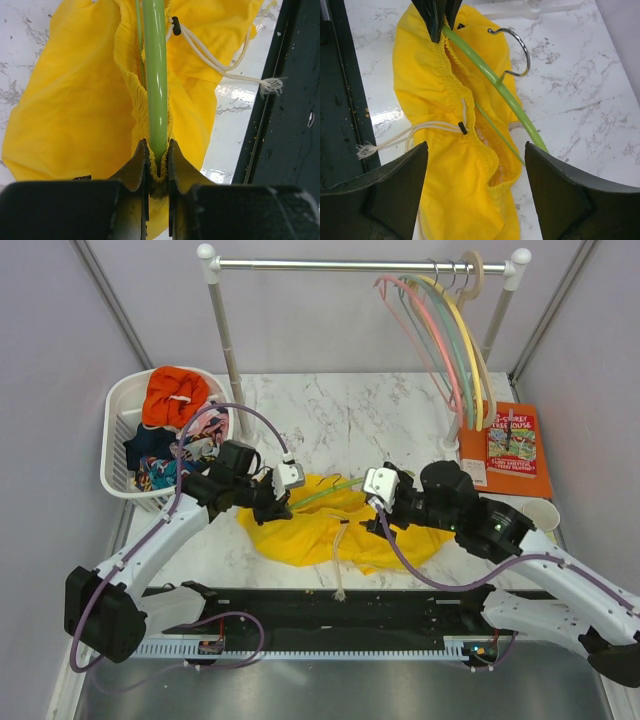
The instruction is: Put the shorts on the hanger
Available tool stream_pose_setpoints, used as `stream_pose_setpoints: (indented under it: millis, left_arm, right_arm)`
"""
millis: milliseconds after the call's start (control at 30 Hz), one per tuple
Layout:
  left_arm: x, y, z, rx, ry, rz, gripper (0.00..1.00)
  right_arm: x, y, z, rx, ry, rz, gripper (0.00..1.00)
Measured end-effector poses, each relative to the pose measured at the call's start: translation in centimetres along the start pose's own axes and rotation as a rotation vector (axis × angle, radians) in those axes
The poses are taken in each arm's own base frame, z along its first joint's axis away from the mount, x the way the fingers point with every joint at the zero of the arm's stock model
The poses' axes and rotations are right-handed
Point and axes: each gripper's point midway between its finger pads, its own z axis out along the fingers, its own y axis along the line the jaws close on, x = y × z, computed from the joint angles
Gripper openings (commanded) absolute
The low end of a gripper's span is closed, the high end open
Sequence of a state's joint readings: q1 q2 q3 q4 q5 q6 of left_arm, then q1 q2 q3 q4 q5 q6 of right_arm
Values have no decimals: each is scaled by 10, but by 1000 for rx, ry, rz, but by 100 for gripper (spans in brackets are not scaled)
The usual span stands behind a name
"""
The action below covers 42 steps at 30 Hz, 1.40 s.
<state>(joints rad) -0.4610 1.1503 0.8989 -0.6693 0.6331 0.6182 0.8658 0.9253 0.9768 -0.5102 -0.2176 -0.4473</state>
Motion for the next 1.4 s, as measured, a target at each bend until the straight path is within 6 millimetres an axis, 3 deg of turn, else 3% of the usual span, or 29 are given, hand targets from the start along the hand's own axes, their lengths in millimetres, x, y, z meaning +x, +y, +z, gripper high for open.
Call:
stream_pose_setpoints:
  millis: [133,233,500,933,1100,1200,1233,1400]
  left_arm:
    - [-1,-1,0,5,-16,-60,2]
    - [-2,-1,1,7,-24,-86,2]
    - [-5,-1,1,-2,-36,-156,2]
    - [-6,-3,2,-4,-42,-214,2]
    - [-3,-5,3,-5,-44,-215,2]
    - [0,-7,2,-6,-46,-213,2]
    - [1,-8,2,-7,-47,-213,2]
    - [2,-10,1,-7,-48,-213,2]
  right_arm:
    - [7,-4,-19,61,38,68,67]
    - [30,-13,-22,119,128,138,64]
    - [116,-43,-4,286,438,420,60]
    - [181,-39,29,419,593,661,58]
    - [190,-48,35,485,590,718,64]
    - [186,-53,37,491,553,756,79]
    - [183,-52,37,479,537,766,83]
    - [151,-52,34,439,400,788,81]
